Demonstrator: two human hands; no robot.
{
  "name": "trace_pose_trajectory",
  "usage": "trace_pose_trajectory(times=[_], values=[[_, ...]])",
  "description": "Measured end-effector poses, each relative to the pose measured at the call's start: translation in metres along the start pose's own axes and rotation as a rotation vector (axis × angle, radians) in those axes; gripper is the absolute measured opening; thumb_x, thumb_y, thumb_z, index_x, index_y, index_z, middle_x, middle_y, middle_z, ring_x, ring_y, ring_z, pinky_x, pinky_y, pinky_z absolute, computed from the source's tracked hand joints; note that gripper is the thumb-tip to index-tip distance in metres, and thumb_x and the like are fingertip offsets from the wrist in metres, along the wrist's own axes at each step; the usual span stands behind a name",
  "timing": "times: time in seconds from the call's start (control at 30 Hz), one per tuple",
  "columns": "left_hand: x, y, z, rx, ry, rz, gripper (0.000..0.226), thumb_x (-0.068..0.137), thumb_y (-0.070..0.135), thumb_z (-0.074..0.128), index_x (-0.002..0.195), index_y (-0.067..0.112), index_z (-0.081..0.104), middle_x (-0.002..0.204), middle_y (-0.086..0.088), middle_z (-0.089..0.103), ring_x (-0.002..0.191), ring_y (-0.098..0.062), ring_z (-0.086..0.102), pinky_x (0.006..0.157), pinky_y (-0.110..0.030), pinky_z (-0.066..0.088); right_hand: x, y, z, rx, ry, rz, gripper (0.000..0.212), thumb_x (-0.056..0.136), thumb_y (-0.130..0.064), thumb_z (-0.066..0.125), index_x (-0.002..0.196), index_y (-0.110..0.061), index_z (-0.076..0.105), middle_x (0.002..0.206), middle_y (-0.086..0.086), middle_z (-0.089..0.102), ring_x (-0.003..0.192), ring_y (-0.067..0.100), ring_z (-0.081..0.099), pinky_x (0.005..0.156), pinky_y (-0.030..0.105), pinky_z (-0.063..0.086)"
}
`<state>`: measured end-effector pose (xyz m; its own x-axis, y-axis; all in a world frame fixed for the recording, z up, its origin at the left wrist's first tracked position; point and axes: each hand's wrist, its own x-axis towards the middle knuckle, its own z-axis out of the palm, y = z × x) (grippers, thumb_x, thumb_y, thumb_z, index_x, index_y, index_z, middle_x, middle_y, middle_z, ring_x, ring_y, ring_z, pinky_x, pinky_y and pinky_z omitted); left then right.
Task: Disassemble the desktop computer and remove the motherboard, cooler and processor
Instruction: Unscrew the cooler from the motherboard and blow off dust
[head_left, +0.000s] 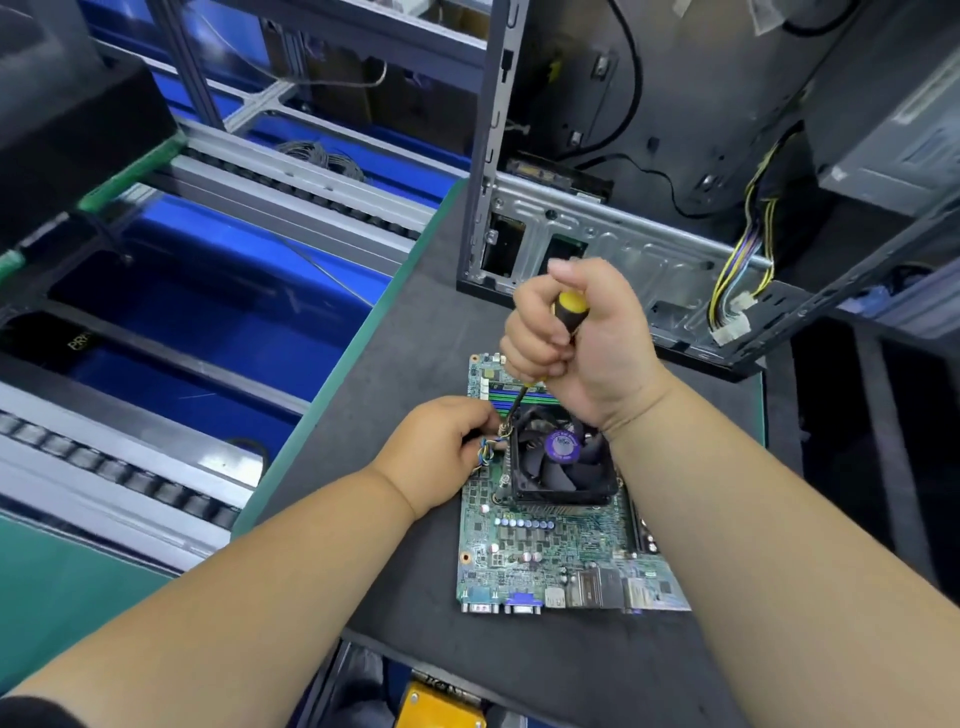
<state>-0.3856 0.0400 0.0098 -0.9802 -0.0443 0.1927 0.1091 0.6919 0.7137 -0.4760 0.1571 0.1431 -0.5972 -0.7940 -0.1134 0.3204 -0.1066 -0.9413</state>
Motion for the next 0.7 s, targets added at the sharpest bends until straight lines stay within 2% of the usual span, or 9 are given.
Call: trace_pose_trajectory(times=[0.1, 0.2, 0.3, 0.33, 0.4, 0.5, 0.57, 0.63, 0.7], values=[[0.001, 0.001, -0.003, -0.017, -0.034, -0.025, 0.020, 0.075, -0.010, 0.066, 0.086, 0.006, 0.068, 0.081, 0.007, 0.057, 0.078, -0.010, 0.051, 0.072, -0.016, 0.037, -0.010, 0.003, 0.009, -0.162, 0.154, -0.059, 0.031, 0.085, -0.024, 0.039, 0.058, -0.010, 0.041, 0.050, 0.007, 0.033, 0.051, 0.021, 0.026, 0.054, 0.035, 0.023], [0.001, 0.003, -0.008, -0.072, -0.110, -0.145, 0.020, 0.086, -0.002, 0.064, 0.102, 0.008, 0.072, 0.096, 0.004, 0.066, 0.092, -0.006, 0.058, 0.086, -0.012, 0.042, -0.019, -0.004, 0.013, -0.740, 0.400, -0.105, 0.041, 0.094, -0.039, 0.045, 0.070, -0.008, 0.055, 0.073, 0.012, 0.050, 0.067, 0.015, 0.049, 0.064, 0.031, 0.034], [-0.005, 0.013, -0.016, -0.307, -0.144, -0.317, 0.037, 0.093, -0.002, 0.052, 0.114, 0.025, 0.068, 0.110, 0.016, 0.064, 0.103, 0.007, 0.057, 0.095, -0.005, 0.038, -0.025, -0.023, 0.015, -1.239, 0.392, -0.106, 0.041, 0.098, -0.046, 0.044, 0.074, -0.017, 0.061, 0.071, -0.002, 0.052, 0.071, 0.011, 0.050, 0.061, 0.031, 0.036], [-0.008, 0.019, -0.017, -0.437, -0.145, -0.348, 0.043, 0.093, -0.002, 0.051, 0.117, 0.031, 0.063, 0.115, 0.017, 0.062, 0.106, 0.011, 0.055, 0.098, -0.007, 0.038, -0.025, -0.031, 0.018, -1.353, 0.352, -0.068, 0.039, 0.098, -0.047, 0.043, 0.076, -0.019, 0.060, 0.067, -0.003, 0.053, 0.068, 0.014, 0.051, 0.057, 0.032, 0.034], [-0.012, 0.032, -0.017, -0.623, -0.160, -0.352, 0.044, 0.092, 0.007, 0.055, 0.130, 0.030, 0.055, 0.126, 0.011, 0.059, 0.118, 0.008, 0.051, 0.101, -0.012, 0.038, -0.020, -0.045, 0.026, -1.546, 0.250, 0.032, 0.030, 0.096, -0.044, 0.046, 0.084, -0.020, 0.059, 0.068, -0.003, 0.054, 0.070, 0.019, 0.054, 0.054, 0.031, 0.033], [-0.011, 0.045, -0.007, -0.611, -0.144, -0.404, 0.059, 0.079, 0.036, 0.071, 0.134, 0.025, 0.054, 0.131, 0.008, 0.058, 0.120, -0.001, 0.054, 0.101, -0.019, 0.043, -0.009, -0.065, 0.043, -1.833, 0.037, 0.179, 0.015, 0.091, -0.029, 0.054, 0.092, -0.016, 0.062, 0.073, -0.002, 0.051, 0.072, 0.022, 0.053, 0.050, 0.026, 0.030], [-0.011, 0.046, 0.000, -0.524, -0.086, -0.492, 0.071, 0.071, 0.043, 0.082, 0.134, 0.025, 0.055, 0.132, 0.008, 0.058, 0.124, -0.007, 0.052, 0.108, -0.031, 0.041, -0.001, -0.075, 0.056, -2.042, -0.176, 0.280, 0.014, 0.090, -0.020, 0.054, 0.079, -0.014, 0.061, 0.064, -0.003, 0.046, 0.057, 0.016, 0.045, 0.046, 0.024, 0.028], [-0.014, 0.048, 0.004, -0.599, -0.046, -0.572, 0.073, 0.067, 0.043, 0.085, 0.132, 0.025, 0.057, 0.132, 0.005, 0.059, 0.125, -0.013, 0.052, 0.110, -0.039, 0.040, 0.009, -0.079, 0.067, -2.187, -0.409, 0.440, 0.030, 0.095, -0.016, 0.052, 0.064, -0.014, 0.052, 0.051, -0.002, 0.047, 0.039, 0.009, 0.044, 0.035, 0.024, 0.032], [-0.016, 0.051, 0.007, -0.647, -0.023, -0.594, 0.074, 0.063, 0.049, 0.082, 0.130, 0.030, 0.057, 0.132, 0.004, 0.059, 0.127, -0.016, 0.051, 0.109, -0.042, 0.040, 0.019, -0.075, 0.072, -2.210, -0.599, 0.595, 0.034, 0.099, -0.014, 0.048, 0.066, -0.014, 0.053, 0.037, -0.003, 0.049, 0.024, 0.004, 0.043, 0.026, 0.014, 0.029]])
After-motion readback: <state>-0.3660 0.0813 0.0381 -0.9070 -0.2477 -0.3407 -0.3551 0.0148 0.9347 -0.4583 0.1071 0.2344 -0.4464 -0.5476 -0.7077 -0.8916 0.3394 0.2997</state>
